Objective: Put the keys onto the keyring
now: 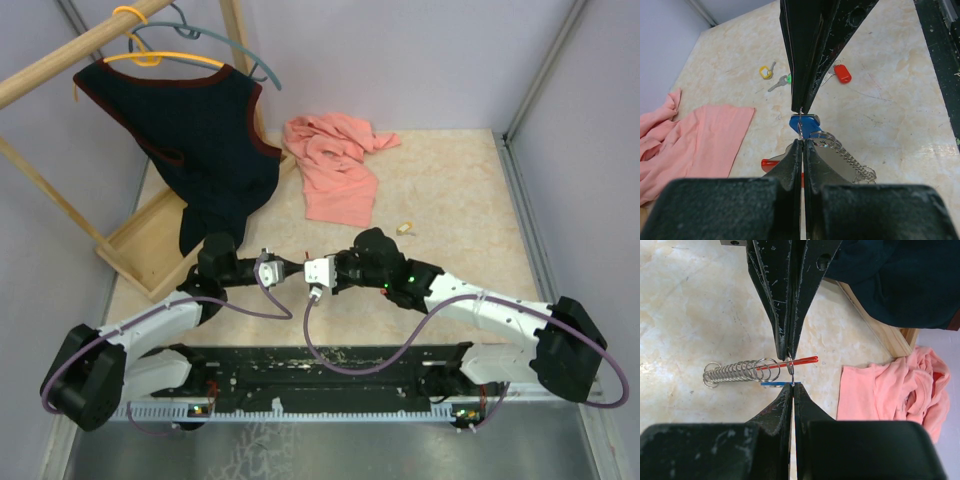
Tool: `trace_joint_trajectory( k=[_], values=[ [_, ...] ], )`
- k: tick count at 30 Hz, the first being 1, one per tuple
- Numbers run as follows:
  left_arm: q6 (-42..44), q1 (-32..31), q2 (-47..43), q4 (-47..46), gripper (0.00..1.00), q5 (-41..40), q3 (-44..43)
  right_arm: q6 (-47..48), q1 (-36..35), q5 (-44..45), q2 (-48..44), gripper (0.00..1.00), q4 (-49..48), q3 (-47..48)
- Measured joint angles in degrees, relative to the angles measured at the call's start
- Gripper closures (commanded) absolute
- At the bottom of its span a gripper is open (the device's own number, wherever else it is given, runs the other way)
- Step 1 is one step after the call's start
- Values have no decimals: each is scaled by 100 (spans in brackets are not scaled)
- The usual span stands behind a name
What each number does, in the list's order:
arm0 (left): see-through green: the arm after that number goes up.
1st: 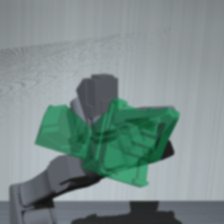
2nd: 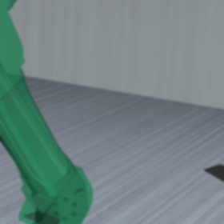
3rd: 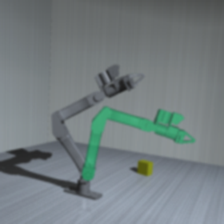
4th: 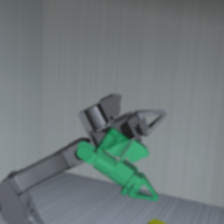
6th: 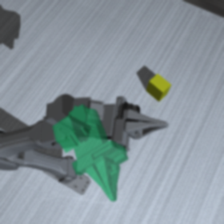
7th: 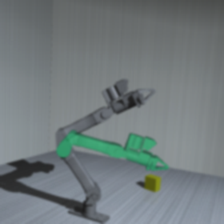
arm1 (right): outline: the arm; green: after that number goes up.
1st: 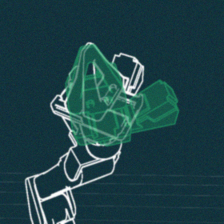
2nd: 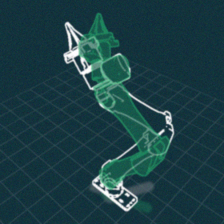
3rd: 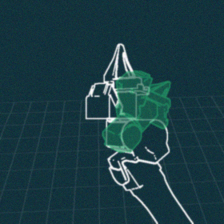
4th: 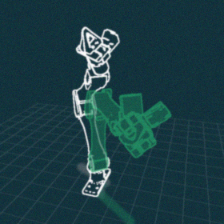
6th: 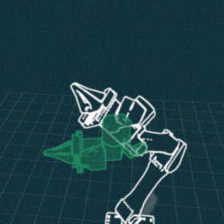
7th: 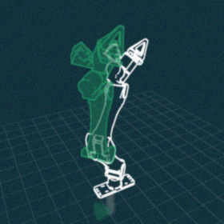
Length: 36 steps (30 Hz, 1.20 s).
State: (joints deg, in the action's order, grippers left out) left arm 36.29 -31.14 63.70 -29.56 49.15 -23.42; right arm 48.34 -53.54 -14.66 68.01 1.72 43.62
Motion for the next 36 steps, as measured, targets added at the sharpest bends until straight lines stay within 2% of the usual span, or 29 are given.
trace_joint_trajectory(
  k=[12, 36],
  values=[
    [109, 0, 7, 107, 100, 136, -2, 9, 2, -26, 94, 100, 155, 157],
    [258, 11, 31, 356, 100, 291, -107, 452, 66, -748, 636, 100, 1659, 1204]
  ],
)
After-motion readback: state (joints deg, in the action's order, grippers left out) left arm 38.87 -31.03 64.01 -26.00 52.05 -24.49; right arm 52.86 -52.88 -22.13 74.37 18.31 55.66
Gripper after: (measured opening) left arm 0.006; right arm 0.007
